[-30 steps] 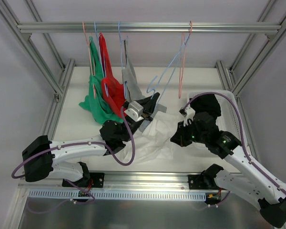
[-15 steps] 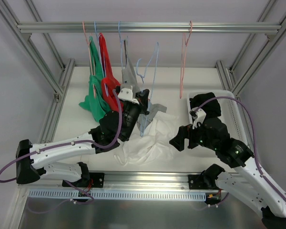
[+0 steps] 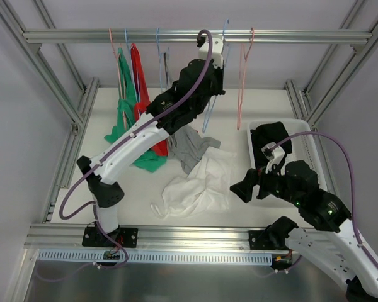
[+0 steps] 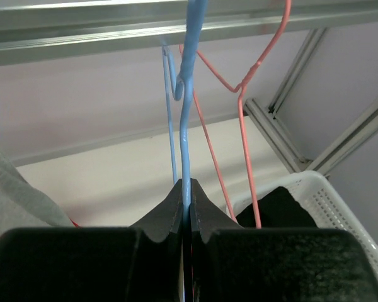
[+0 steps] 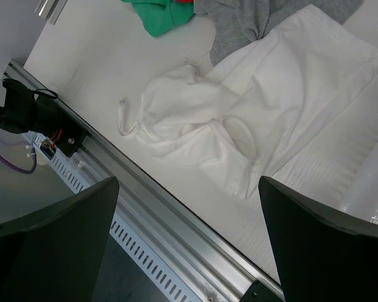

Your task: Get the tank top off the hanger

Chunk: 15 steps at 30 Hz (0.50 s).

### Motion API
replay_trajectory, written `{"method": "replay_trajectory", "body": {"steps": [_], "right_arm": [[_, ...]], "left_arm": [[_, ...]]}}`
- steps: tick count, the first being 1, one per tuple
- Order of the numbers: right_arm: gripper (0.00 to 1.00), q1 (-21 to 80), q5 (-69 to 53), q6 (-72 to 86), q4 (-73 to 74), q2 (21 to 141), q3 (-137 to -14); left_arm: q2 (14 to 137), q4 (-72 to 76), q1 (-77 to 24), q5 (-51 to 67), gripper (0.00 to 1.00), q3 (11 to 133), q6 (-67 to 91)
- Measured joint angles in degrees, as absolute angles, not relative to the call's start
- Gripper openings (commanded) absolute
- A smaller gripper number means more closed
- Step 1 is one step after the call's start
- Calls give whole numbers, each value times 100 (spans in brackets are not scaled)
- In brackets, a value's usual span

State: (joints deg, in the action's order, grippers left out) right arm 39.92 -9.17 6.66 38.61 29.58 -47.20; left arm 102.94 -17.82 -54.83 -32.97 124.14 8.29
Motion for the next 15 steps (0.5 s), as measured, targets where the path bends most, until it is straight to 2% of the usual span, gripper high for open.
{"method": "replay_trajectory", "body": {"steps": [9, 15], "right_arm": [[100, 3992, -913, 666, 4158, 2547, -4831], [99, 3992, -926, 668, 4228, 2550, -4812]], "left_arm": [[11867, -2346, -5013, -2436, 0, 13990, 775], [12182, -2226, -4976, -2403, 0, 14046, 801]]}}
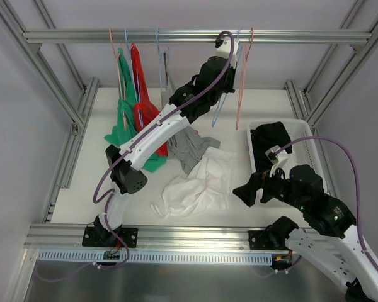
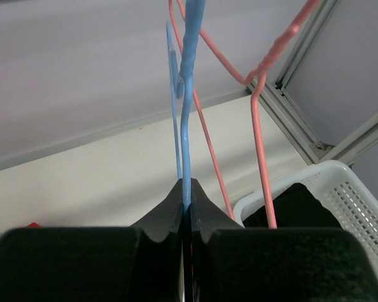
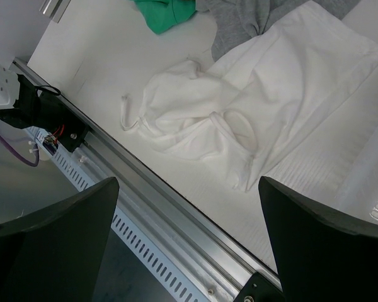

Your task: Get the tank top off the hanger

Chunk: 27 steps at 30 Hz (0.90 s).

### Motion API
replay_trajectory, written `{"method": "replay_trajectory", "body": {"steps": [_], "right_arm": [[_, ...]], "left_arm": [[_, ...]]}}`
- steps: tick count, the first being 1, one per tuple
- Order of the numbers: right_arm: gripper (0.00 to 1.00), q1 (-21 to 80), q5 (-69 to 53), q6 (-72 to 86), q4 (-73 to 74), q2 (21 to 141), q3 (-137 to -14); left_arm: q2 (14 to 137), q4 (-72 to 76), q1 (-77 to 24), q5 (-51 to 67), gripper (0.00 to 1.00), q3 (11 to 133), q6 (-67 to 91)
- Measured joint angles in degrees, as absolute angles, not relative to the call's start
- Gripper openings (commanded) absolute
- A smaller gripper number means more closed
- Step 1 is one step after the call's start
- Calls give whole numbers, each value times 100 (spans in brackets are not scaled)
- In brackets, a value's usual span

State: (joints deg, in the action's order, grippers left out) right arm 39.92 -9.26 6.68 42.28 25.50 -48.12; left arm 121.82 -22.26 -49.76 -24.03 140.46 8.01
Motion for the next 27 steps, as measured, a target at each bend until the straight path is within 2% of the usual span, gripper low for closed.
{"method": "replay_trajectory", "body": {"steps": [10, 11, 13, 14, 16, 17, 20, 21, 27], "right_arm": [[99, 3992, -993, 703, 4069, 2692, -4399], [99, 3992, -993, 703, 4036, 2731, -4386], [99, 3992, -1000, 701, 3938, 2821, -4351], [100, 3992, -1013, 694, 3887, 2891, -4329], [99, 3992, -1031, 674, 3795, 3063, -4285], [100, 3992, -1031, 661, 3728, 3181, -4252], [100, 3992, -1028, 639, 3498, 3658, -4134], [100, 4001, -1031, 639, 3393, 3830, -4073], [99, 4143, -823, 644, 2626, 5216, -3723]], "left_arm": [[12158, -1785, -4976, -2475, 0, 13681, 867], [12147, -1695, -4976, -2486, 14, 13611, 882], [12060, -1603, -4941, -2491, 25, 13369, 934], [11990, -1649, -4941, -2493, 37, 13214, 974], [11821, -1682, -4939, -2510, 56, 12805, 1033], [11703, -1712, -4939, -2561, 71, 12571, 1085], [11244, -1802, -4943, -2720, 82, 11832, 1227], [11017, -1844, -4947, -2775, 99, 11537, 1258], [8938, -1857, -4960, -3439, 99, 9714, 1358]]}}
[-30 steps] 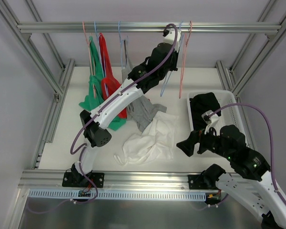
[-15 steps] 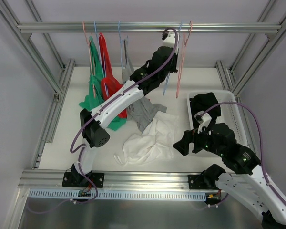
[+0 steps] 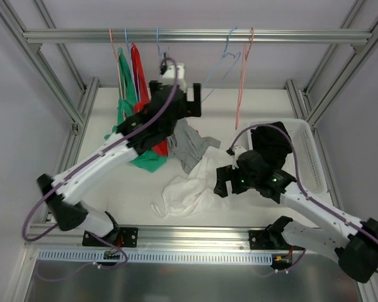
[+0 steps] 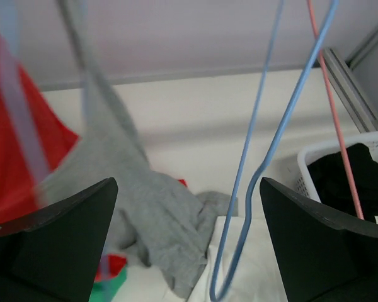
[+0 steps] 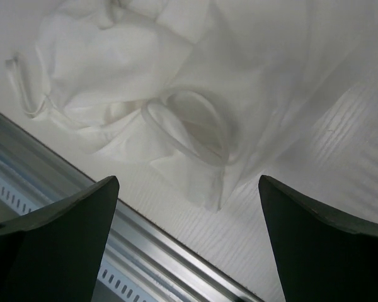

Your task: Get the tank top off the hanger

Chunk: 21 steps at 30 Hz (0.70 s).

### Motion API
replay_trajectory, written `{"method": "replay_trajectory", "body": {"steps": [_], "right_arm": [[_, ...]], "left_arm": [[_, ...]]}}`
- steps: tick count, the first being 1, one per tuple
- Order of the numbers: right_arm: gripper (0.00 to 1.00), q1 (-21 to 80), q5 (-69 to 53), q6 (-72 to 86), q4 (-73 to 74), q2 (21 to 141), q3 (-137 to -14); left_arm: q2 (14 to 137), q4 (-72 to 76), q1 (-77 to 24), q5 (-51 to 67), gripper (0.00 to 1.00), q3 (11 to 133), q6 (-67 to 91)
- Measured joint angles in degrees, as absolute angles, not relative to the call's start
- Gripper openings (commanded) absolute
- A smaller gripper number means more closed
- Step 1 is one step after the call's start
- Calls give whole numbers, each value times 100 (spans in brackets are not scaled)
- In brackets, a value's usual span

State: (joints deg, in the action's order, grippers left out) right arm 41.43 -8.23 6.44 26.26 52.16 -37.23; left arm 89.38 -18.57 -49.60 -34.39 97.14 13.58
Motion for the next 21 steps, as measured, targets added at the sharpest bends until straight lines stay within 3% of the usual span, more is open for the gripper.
{"method": "replay_trajectory", "body": {"steps": [5, 10, 12, 13, 15, 16, 17, 18, 21], "right_arm": [[99, 4637, -419, 676, 1879, 6753, -3765], [98, 5264, 123, 749, 1564, 8416, -4348], [86, 5347, 336, 803, 1179, 8781, -4576], [66, 5376, 456, 832, 1024, 8895, -4635], [41, 5426, 676, 915, 779, 8995, -4637], [17, 5476, 779, 965, 690, 8991, -4593], [5, 5537, 899, 978, 646, 8965, -4536], [0, 5621, 982, 1037, 652, 8906, -4475], [0, 5920, 1238, 1138, 952, 8433, -4309]], "left_arm": [[6602, -1667, -4984, -4016, 99, 7767, 1678], [5037, -1776, -4984, -4222, 99, 6272, 1863], [4777, -1931, -4984, -4217, 99, 6003, 1881], [4703, -2012, -4984, -4213, 99, 5937, 1883], [4580, -2239, -4987, -4182, 99, 5808, 1898], [4495, -2368, -4989, -4174, 99, 5760, 1900], [4392, -2493, -4989, -4141, 99, 5717, 1909], [4268, -2630, -4989, -4108, 99, 5695, 1911], [3850, -2950, -4989, -3905, 99, 5690, 1933]]}}
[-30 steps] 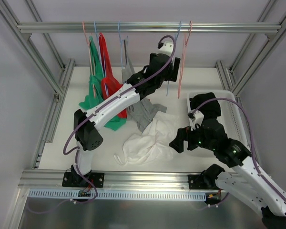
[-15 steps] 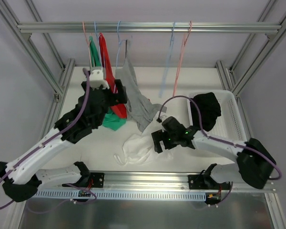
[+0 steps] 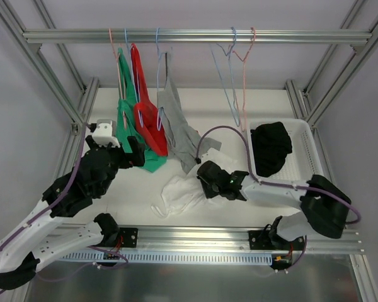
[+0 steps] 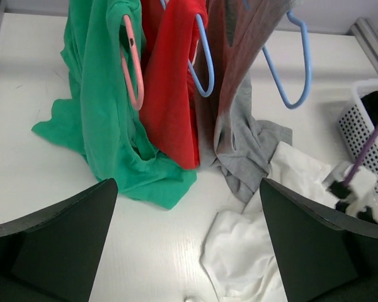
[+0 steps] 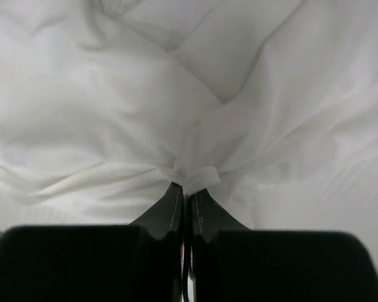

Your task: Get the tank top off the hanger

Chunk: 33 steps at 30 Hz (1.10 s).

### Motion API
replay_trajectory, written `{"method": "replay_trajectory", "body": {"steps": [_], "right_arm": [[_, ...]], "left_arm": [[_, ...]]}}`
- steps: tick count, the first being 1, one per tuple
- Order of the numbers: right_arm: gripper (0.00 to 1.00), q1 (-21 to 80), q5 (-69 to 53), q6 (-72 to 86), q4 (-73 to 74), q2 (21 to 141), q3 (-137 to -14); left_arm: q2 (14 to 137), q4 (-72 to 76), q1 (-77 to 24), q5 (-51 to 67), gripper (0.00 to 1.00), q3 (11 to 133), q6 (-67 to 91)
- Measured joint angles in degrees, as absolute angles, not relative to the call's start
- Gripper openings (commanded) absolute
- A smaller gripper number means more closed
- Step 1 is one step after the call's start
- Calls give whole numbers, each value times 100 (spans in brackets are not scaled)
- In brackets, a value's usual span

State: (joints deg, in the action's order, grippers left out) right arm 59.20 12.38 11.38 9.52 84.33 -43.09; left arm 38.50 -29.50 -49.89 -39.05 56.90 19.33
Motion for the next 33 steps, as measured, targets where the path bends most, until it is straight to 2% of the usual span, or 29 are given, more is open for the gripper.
{"method": "replay_trajectory", "body": {"steps": [6, 9, 12, 18, 24, 30, 33], "right_arm": [[1, 6176, 1820, 1125, 1994, 5975, -4497], [0, 6173, 2276, 1074, 2689, 4740, -5030], [0, 6171, 2714, 943, 3468, 4029, -5859], [0, 6160, 3719, 576, 5048, 3728, -7699], [0, 6158, 4950, 270, 6149, 3852, -8868], [0, 6045, 5922, 202, 6569, 4027, -8766], [0, 5586, 6047, 106, 6508, 4219, -8440]], "left_arm": [[3365, -3393, -4989, -3026, 99, 5830, 1881], [3221, -3518, -4989, -2716, 99, 5778, 1824], [3033, -3603, -4989, -2689, 99, 5618, 1798], [2904, -3680, -4989, -2696, 99, 5559, 1734], [2751, -3680, -4989, -2696, 99, 5535, 1734], [2622, -3682, -4989, -2696, 99, 5535, 1739], [2622, -3680, -4989, -2681, 99, 5535, 1741]]}}
